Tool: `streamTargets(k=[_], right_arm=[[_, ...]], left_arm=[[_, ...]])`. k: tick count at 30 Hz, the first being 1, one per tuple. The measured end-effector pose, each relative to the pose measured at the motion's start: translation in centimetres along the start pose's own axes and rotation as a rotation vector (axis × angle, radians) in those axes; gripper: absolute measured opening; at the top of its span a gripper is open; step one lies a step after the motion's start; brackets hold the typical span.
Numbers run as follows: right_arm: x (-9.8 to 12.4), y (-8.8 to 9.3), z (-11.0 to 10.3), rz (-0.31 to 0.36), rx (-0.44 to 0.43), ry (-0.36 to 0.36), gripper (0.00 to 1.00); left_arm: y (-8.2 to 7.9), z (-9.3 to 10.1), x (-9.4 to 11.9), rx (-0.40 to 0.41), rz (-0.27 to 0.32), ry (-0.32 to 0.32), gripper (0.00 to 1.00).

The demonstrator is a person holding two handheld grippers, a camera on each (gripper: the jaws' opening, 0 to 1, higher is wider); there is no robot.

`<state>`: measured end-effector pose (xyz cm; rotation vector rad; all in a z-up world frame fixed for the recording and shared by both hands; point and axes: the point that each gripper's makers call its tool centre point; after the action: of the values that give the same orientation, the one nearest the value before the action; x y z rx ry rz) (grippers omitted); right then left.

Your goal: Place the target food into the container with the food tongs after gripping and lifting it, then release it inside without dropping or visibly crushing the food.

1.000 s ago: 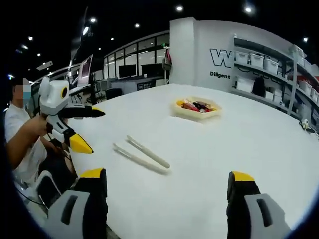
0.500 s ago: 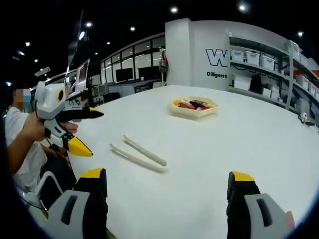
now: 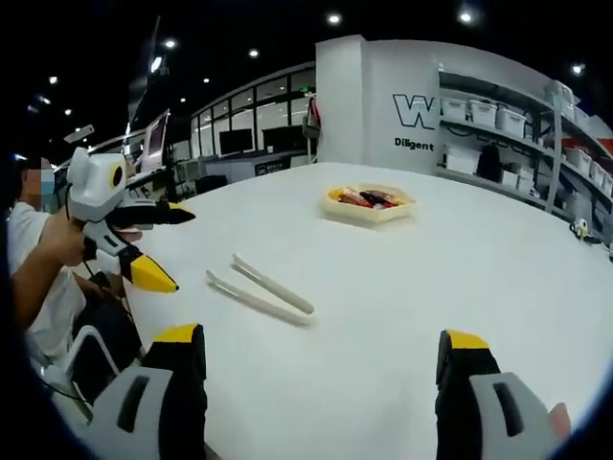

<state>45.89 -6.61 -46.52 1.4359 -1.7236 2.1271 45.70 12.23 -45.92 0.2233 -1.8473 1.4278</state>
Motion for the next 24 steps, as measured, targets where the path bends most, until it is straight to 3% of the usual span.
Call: streamTargets(k=[6, 8, 11, 20, 24], right_arm=[[0.0, -0.2, -0.7, 0.008, 0.003, -0.028, 1.0], [0.1, -0.2, -1.7, 0.012, 0.0, -0.066, 1.0], [0.1, -0.3, -1.9, 0.023, 0.009, -0.066, 1.0], [-0.3, 0.6, -0.7, -0.01, 0.057, -0.016, 1.0], [-0.3, 0.6, -0.7, -0.013, 0.055, -0.014, 1.0]], left_arm=[[-0.1, 0.2, -0.1, -0.014, 0.01, -0.009, 0.99], [0.0, 0.4, -0.2, 0.027, 0.025, 0.006, 0.99], [0.0, 0.4, -0.2, 0.073, 0.052, 0.024, 0.99], [1.5, 0.6, -0.8, 0.028, -0.004, 0.01, 0.99], [0.7, 0.4, -0.4, -0.004, 0.028, -0.009, 0.99]])
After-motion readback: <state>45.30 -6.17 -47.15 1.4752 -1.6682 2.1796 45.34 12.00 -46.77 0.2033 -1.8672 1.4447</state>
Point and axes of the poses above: the point that each gripper's makers call its tool centre point, and the gripper's own axes: x roughly backward along the fingers, z roughly to its right, y roughly out of its underside, and after that the axes turned 15 degrees about -z, right-handed
